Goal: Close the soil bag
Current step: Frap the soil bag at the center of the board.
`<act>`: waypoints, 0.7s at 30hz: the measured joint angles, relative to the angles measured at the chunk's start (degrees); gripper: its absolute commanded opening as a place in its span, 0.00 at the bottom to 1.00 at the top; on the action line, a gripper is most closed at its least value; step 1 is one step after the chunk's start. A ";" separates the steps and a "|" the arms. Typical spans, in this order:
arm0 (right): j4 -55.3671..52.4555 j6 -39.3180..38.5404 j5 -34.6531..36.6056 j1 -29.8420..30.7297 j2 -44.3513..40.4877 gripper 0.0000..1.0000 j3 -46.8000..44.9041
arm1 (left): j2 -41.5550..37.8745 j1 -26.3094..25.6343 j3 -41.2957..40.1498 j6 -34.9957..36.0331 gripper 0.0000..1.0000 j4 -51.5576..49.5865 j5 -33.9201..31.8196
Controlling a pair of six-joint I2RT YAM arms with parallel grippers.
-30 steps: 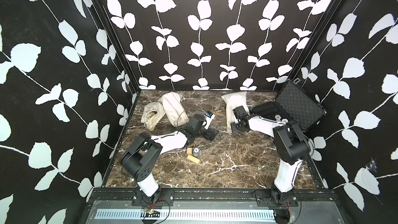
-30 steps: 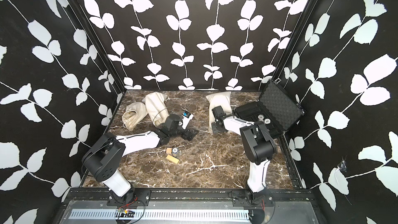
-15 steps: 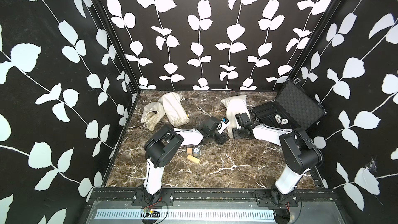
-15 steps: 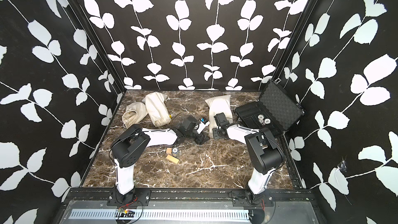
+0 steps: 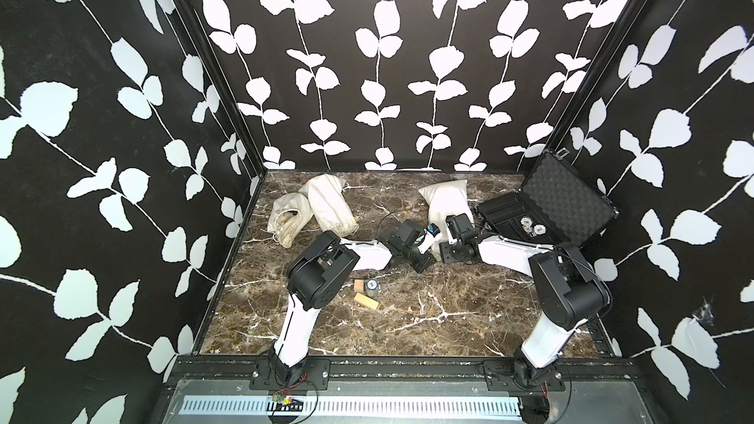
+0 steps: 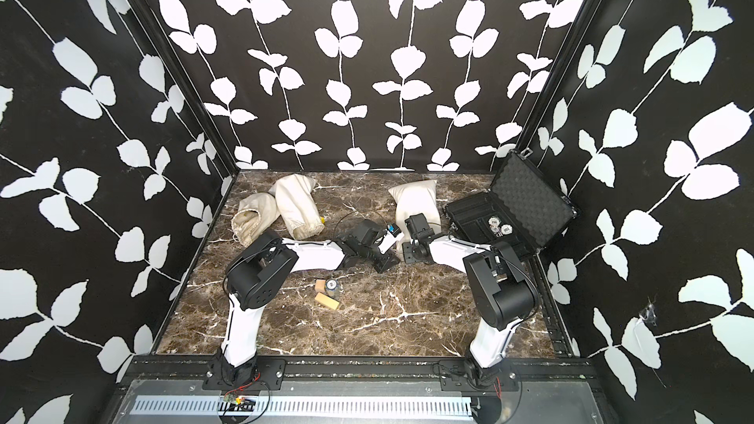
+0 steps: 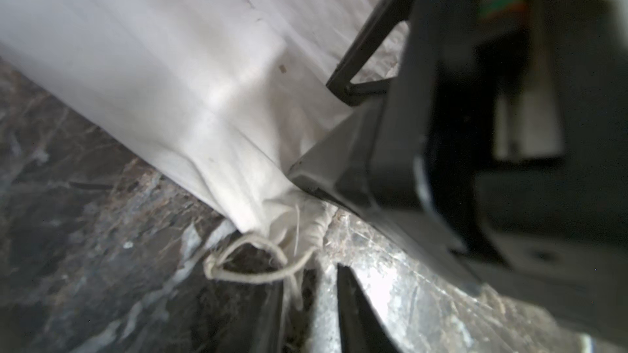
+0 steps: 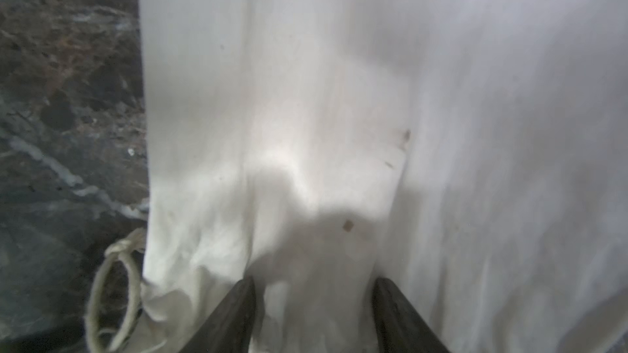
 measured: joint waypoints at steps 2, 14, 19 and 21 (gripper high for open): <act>0.09 0.04 0.11 0.00 -0.02 0.59 -0.07 | 0.00 0.00 0.00 -0.09 0.01 0.04 0.04; 3.02 -0.83 0.42 0.04 -10.80 0.73 -9.51 | -9.88 1.81 -8.79 -1.73 0.00 3.02 -2.16; 4.70 -5.07 -0.46 0.11 -26.47 0.85 -14.25 | -20.02 2.25 -9.53 -1.84 0.00 2.78 -3.61; 6.16 -7.21 -1.18 0.48 -32.22 0.89 -14.64 | -22.82 2.23 -9.42 -2.03 0.00 2.62 -3.80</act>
